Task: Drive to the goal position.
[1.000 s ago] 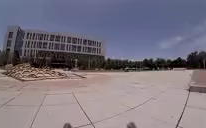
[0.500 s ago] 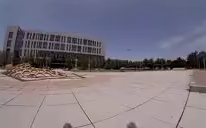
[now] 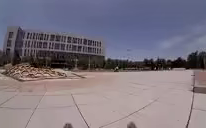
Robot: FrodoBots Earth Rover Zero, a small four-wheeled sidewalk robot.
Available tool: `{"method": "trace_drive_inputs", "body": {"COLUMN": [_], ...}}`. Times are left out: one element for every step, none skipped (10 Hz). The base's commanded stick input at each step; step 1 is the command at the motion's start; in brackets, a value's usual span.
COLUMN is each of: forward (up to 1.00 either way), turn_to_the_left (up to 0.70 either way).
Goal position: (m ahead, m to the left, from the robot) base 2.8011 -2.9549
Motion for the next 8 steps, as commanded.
{"method": "trace_drive_inputs", "body": {"forward": [0.45,0.45,0.45,0.45,0.45,0.45,0.45,0.45], "turn_to_the_left": [0.03,0.03,0.03,0.03,0.03,0.03,-0.20,-0.24]}}
